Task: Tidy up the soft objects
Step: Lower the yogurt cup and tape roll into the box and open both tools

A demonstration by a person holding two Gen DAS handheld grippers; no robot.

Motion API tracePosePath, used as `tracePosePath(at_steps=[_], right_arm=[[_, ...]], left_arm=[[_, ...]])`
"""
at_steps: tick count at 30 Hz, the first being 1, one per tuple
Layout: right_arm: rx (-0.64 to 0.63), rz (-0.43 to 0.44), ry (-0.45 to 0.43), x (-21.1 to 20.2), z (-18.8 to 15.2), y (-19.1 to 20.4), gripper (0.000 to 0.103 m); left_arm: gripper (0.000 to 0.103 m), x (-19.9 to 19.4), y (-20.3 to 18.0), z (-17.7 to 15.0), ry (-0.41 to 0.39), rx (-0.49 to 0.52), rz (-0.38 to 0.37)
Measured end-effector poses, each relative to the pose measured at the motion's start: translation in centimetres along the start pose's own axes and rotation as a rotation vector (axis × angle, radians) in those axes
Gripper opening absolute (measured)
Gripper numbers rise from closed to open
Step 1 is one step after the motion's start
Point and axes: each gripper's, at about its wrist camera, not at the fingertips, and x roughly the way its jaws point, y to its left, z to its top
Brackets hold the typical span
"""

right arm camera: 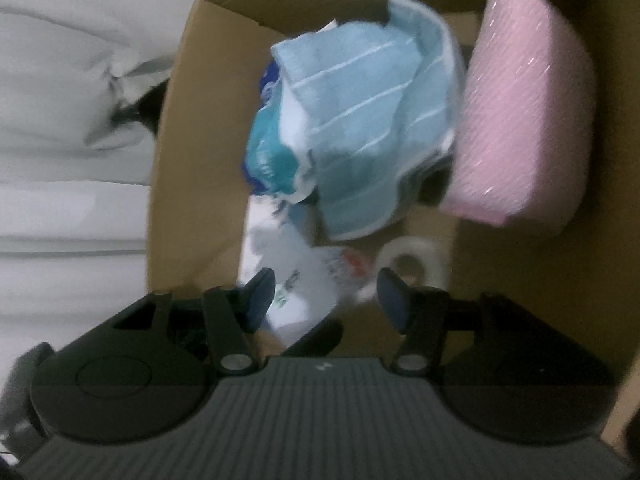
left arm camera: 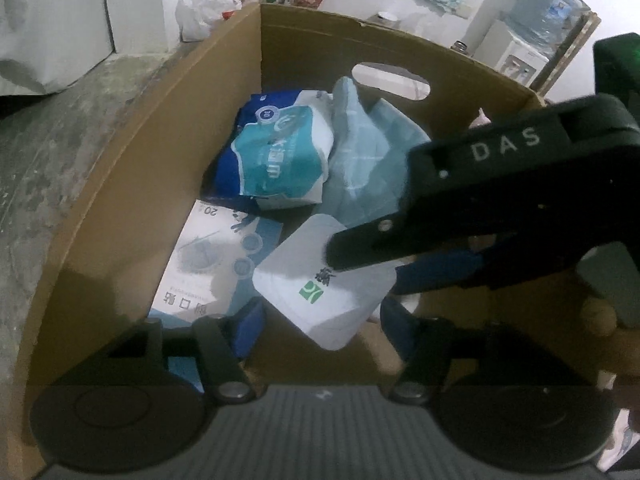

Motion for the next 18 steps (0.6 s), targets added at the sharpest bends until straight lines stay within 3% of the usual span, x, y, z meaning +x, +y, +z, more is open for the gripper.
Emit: tracePosePath(at_steps=[6,8,10,18], right_arm=[[-0.028,0.027,-0.041,-0.5,-0.3,1.1,0.054],[-0.065,0.004,-0.081,-2.0,-0.7,1.7,0.054],[-0.101,-0.002,-0.118,-3.8,-1.3,2.2,0.054],[-0.218,0.076,-0.29,-15.1,-7.1,1.1,0.063]], left_arm=[[0.061,-0.2,-0.4,-0.1,-0.026,0.003,0.006],[0.067,-0.7,-0.4,-0.3,-0.035,-0.004,0.0],[0.075,-1.8,-0.3,-0.5,-0.062,-0.017,-0.007],[0.083,-7.3,-1.8,-1.8,-0.168,-0.026,-0.053]])
